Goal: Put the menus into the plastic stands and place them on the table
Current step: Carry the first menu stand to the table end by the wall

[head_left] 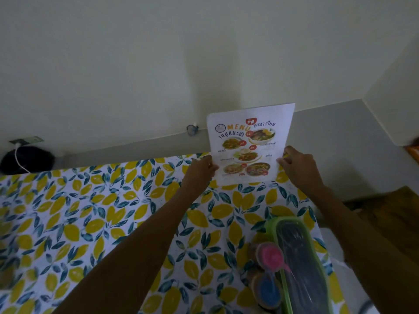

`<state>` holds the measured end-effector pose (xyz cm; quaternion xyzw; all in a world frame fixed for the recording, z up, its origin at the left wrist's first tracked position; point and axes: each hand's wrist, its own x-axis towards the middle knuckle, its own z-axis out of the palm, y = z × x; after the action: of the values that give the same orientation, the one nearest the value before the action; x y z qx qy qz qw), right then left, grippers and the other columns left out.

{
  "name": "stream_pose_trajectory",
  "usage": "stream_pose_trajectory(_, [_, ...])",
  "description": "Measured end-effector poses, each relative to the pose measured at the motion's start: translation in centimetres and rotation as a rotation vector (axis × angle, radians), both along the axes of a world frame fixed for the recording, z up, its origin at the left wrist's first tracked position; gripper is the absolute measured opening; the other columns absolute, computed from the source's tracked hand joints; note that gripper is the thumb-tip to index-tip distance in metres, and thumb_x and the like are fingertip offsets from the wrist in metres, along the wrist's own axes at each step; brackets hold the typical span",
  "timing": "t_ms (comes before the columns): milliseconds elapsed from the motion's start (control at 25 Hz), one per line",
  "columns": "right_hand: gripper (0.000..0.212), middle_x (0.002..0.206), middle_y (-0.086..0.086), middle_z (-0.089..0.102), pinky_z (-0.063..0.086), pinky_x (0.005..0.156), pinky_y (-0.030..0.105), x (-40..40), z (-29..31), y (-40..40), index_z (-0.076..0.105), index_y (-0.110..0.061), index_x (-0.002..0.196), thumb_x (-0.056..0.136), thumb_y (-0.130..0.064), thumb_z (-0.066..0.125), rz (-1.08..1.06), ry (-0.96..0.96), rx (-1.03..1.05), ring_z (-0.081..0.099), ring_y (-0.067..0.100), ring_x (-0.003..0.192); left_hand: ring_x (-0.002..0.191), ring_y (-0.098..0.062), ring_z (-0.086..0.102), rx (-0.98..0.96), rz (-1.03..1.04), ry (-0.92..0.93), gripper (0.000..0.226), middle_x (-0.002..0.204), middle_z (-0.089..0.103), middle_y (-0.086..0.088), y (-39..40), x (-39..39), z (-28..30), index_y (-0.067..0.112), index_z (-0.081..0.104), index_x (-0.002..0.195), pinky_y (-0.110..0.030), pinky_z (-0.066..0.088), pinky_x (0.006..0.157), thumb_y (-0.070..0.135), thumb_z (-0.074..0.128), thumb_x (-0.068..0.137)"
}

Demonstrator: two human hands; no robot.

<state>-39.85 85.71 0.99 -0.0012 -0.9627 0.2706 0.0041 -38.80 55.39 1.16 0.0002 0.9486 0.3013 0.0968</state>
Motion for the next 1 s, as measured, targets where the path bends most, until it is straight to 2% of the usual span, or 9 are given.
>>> stream_pose_trajectory(160, [0.02,0.083,0.019,0.071,0.051,0.063,0.037,0.5,-0.3,-0.2,0.053,-0.009,0.096,0.092,-0.028,0.059,-0.024,0.011,-0.019,0.065,0.037,0.073,0.074,-0.032,0.066,-0.006,0.016,0.013,0.026,0.085,0.071,-0.017,0.1,0.5,-0.4,0.004,0.056,0.099,-0.05,0.057,0.069,0.03,0.055,0.099])
stream_pose_trajectory(280, [0.022,0.088,0.021,0.071,0.057,0.069,0.044,0.5,-0.2,-0.8,0.055,-0.008,0.101,0.093,-0.028,0.057,-0.051,-0.014,-0.011,0.066,0.04,0.078,0.077,-0.034,0.063,-0.021,0.019,0.004,0.024,0.087,0.067,-0.018,0.3,0.4,-0.4,0.005,0.056,0.105,-0.051,0.056,0.07,0.027,0.057,0.097])
stream_pose_trajectory(440, [0.023,0.095,0.02,0.072,0.057,0.076,0.05,1.0,-0.1,-1.0,0.056,-0.008,0.107,0.094,-0.027,0.054,-0.061,-0.077,-0.019,0.067,0.041,0.086,0.084,-0.036,0.065,0.0,0.036,-0.028,0.023,0.095,0.068,-0.019,0.5,0.5,-0.3,0.004,0.055,0.109,-0.051,0.057,0.072,0.022,0.058,0.096])
stream_pose_trajectory(600, [0.026,0.099,0.019,0.07,0.057,0.077,0.047,1.6,0.6,-1.6,0.052,-0.008,0.115,0.094,-0.023,0.054,-0.072,-0.076,-0.066,0.067,0.039,0.087,0.094,-0.034,0.067,0.054,0.06,-0.06,0.032,0.106,0.071,-0.016,0.4,0.5,-0.1,0.006,0.054,0.118,-0.04,0.056,0.073,0.026,0.062,0.093])
stream_pose_trajectory(720, [0.031,0.103,0.018,0.071,0.056,0.077,0.046,2.3,1.1,-1.8,0.049,-0.012,0.12,0.093,-0.025,0.055,-0.1,-0.097,-0.078,0.067,0.038,0.09,0.101,-0.032,0.067,0.04,0.033,-0.049,0.035,0.112,0.071,-0.014,0.1,0.8,0.3,0.008,0.054,0.12,-0.041,0.056,0.078,0.029,0.062,0.094])
stream_pose_trajectory(880, [0.034,0.103,0.019,0.068,0.053,0.075,0.045,3.9,2.1,-1.8,0.047,-0.015,0.126,0.093,-0.024,0.048,-0.177,-0.135,0.129,0.065,0.04,0.089,0.114,-0.032,0.061,-0.124,-0.034,0.017,0.045,0.127,0.064,-0.011,-0.6,1.9,1.0,0.01,0.052,0.128,-0.045,0.052,0.09,0.038,0.059,0.094])
stream_pose_trajectory(1000, [0.035,0.105,0.017,0.066,0.051,0.075,0.044,5.8,3.6,-2.1,0.047,-0.019,0.125,0.092,-0.031,0.048,-0.169,-0.178,0.265,0.064,0.038,0.092,0.119,-0.032,0.059,-0.342,-0.061,0.084,0.067,0.133,0.061,-0.007,-1.5,3.5,2.2,0.019,0.049,0.135,-0.049,0.046,0.098,0.063,0.056,0.085])
